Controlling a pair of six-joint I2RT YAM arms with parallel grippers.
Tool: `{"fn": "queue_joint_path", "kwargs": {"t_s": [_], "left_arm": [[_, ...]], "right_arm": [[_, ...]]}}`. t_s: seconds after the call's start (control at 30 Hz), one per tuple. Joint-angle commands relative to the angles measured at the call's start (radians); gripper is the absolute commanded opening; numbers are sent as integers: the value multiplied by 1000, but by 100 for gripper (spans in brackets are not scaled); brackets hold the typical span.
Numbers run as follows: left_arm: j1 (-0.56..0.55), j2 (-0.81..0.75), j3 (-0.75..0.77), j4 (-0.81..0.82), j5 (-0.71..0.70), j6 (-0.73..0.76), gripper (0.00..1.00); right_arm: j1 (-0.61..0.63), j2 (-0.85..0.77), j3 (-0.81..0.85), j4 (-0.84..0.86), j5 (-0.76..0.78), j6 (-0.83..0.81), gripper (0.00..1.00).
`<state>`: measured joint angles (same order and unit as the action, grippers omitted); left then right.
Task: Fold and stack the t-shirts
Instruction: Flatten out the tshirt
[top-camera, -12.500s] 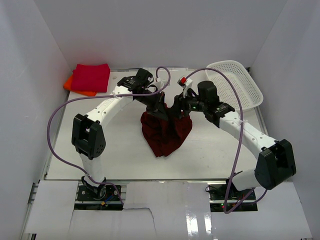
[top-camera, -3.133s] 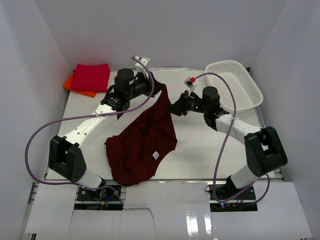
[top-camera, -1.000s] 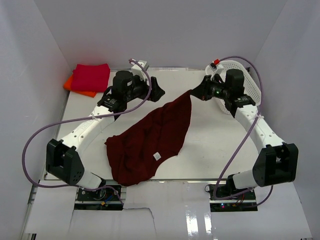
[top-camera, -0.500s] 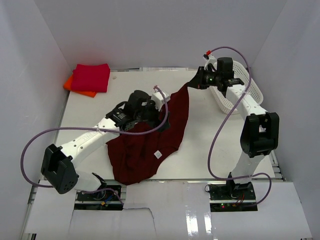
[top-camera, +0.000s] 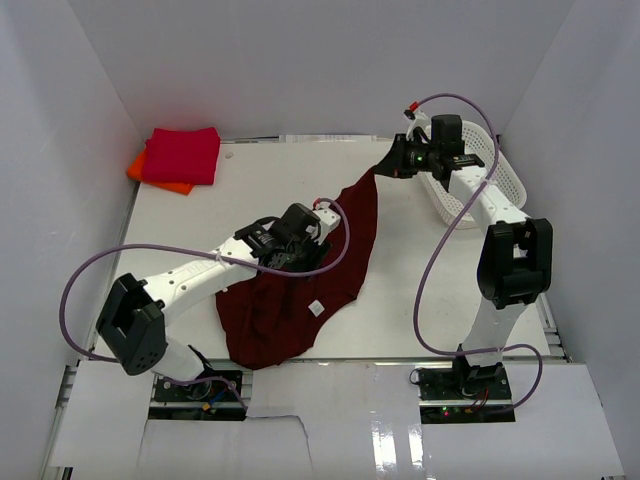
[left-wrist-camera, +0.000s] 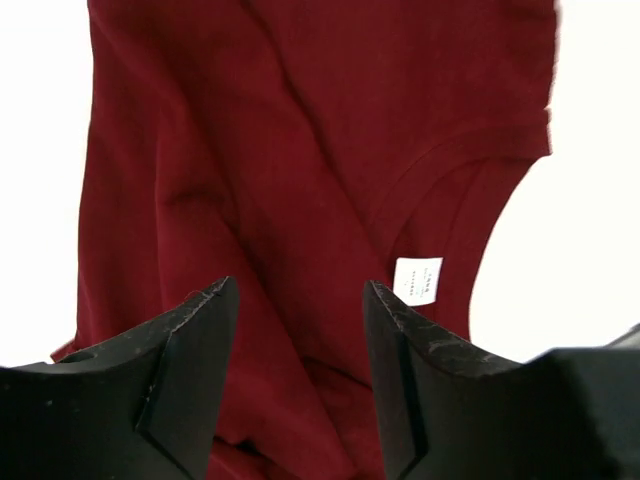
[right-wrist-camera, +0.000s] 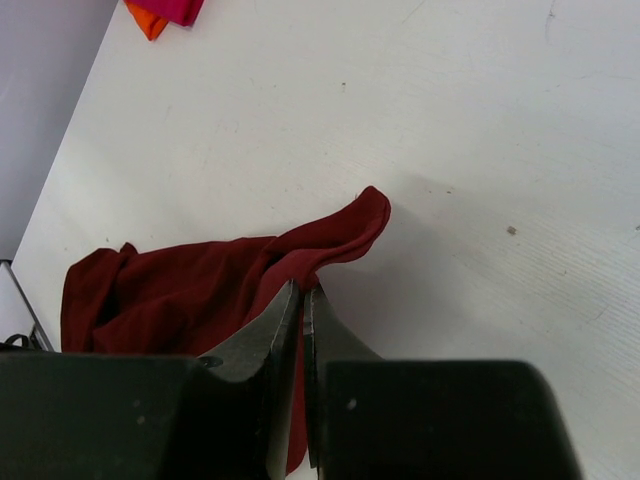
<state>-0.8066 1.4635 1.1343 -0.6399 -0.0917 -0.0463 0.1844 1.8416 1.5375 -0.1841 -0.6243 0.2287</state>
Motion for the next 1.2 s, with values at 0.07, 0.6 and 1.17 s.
{"fn": "queue_joint_path", "kwargs": {"t_s": [0.07,0.6,1.17], "left_arm": [[-22,32,-5,-70,-54,-69,61],[-92,133,-19,-96,83,-99,57],[-95,254,-8,-34,-39,-121,36]], "right_arm": [[-8,13,39,14,-8,-15,8],[-10,24,38,14,-18,-19,8],[-10,8,3,21,-31,-35,8]]}}
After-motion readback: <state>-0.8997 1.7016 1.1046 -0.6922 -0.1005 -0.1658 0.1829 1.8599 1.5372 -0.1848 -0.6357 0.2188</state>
